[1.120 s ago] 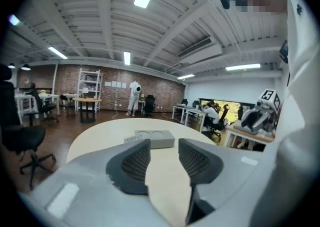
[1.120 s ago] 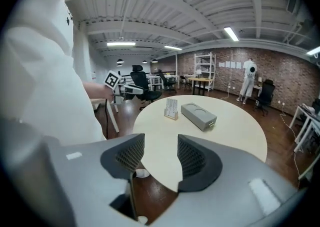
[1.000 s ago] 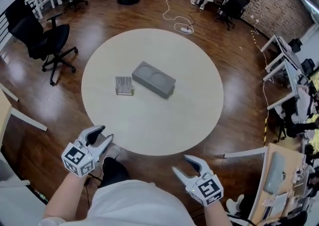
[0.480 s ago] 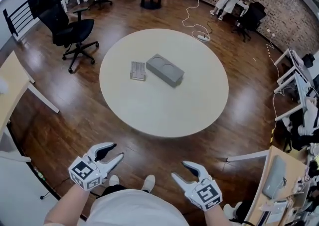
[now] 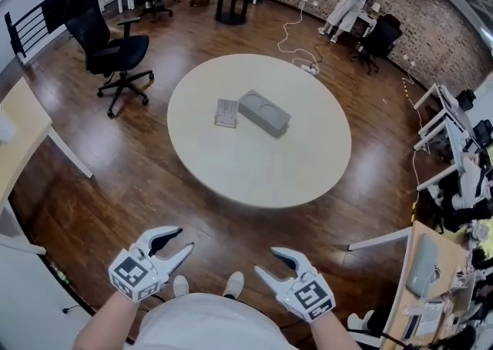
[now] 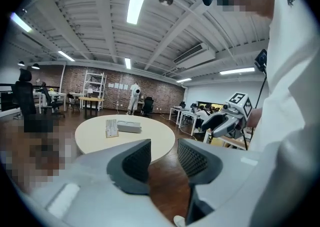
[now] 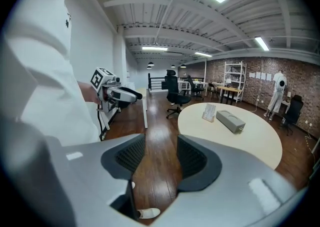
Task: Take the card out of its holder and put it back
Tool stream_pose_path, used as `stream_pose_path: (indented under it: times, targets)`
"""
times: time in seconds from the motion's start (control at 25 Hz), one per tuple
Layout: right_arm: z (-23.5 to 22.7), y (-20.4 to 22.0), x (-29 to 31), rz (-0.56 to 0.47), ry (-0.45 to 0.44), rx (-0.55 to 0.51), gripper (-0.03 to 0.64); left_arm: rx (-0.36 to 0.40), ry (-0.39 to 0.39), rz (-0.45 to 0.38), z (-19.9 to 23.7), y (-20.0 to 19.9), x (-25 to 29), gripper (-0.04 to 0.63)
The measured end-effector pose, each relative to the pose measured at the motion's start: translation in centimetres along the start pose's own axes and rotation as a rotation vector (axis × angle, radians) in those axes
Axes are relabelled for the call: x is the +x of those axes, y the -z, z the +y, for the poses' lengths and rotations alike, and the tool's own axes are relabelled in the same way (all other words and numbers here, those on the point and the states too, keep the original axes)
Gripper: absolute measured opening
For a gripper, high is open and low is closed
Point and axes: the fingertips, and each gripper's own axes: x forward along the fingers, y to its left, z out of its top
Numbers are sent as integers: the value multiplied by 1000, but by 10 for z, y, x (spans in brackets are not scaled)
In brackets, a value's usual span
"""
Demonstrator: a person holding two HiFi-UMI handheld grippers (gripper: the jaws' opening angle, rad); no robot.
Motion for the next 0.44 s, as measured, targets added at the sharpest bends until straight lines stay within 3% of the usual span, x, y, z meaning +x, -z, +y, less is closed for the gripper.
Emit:
stream_pose_path:
  times: [0.44]
  targets:
    - [54, -20, 32, 22, -3, -34, 206, -32, -5, 13, 19, 33, -61, 160]
